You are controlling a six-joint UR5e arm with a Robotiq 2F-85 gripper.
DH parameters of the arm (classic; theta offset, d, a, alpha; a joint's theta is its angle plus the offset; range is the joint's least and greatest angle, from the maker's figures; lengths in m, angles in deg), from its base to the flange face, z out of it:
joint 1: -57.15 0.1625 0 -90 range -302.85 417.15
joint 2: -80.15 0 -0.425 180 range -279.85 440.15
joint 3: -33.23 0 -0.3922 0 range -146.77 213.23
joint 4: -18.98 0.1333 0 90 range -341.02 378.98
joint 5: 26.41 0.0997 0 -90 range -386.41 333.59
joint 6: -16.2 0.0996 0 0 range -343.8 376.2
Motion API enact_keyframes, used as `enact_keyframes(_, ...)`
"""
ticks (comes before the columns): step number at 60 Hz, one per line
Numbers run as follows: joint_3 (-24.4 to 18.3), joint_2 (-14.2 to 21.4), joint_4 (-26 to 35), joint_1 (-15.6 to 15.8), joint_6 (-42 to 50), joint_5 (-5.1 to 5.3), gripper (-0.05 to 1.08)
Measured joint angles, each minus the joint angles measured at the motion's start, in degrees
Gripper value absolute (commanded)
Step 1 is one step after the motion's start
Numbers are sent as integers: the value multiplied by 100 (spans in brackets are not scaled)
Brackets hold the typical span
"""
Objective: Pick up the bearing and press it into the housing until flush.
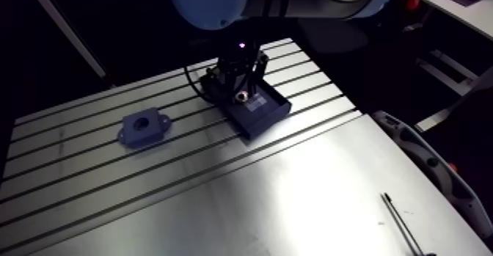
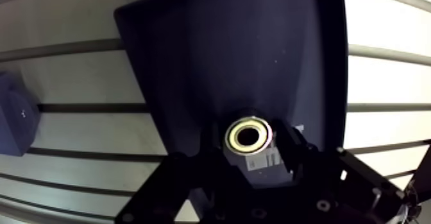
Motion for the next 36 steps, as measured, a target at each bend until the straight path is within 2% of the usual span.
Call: enact_keyframes(36,-15,-3,0,18,2,-13,51)
